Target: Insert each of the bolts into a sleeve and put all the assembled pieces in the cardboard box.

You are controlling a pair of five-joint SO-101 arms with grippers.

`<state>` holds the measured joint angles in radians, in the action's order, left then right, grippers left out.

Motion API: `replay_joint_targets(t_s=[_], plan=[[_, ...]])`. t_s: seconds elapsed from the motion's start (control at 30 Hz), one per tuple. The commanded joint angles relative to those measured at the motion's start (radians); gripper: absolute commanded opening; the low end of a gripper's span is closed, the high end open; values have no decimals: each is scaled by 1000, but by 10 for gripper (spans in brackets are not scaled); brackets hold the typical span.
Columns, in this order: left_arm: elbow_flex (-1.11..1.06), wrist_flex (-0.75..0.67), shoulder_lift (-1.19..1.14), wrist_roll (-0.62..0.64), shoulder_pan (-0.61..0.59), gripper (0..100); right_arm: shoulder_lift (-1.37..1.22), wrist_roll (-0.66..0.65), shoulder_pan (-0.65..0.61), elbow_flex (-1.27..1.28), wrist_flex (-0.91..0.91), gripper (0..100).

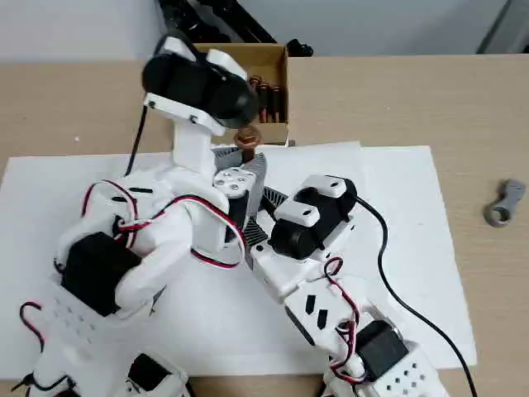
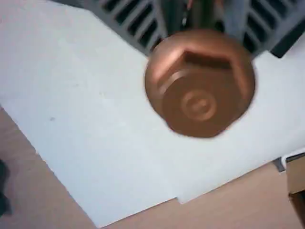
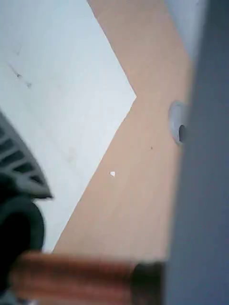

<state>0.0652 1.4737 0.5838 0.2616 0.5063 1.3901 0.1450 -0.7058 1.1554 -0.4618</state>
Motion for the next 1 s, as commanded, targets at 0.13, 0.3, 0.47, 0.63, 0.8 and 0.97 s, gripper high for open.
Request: replay_joint_targets(t_s=[0.13,0.3,0.47,0.63,0.8,0.97], plan=[[25,32,0,2,-6,5,-2,8,13,-11,25,2],[24,48,-6,2,-5,5,-2,8,13,-11,25,2],[24,84,-6,2,-5,5,-2,8,13,-11,25,2],[27,87,-6,2,-5,5,-2,8,13,-11,25,2],[28,89,-6,-2,-5,5,-2,8,13,-11,24,2],[30,130,-6,-25,5,5,-2,8,13,-11,24,2]])
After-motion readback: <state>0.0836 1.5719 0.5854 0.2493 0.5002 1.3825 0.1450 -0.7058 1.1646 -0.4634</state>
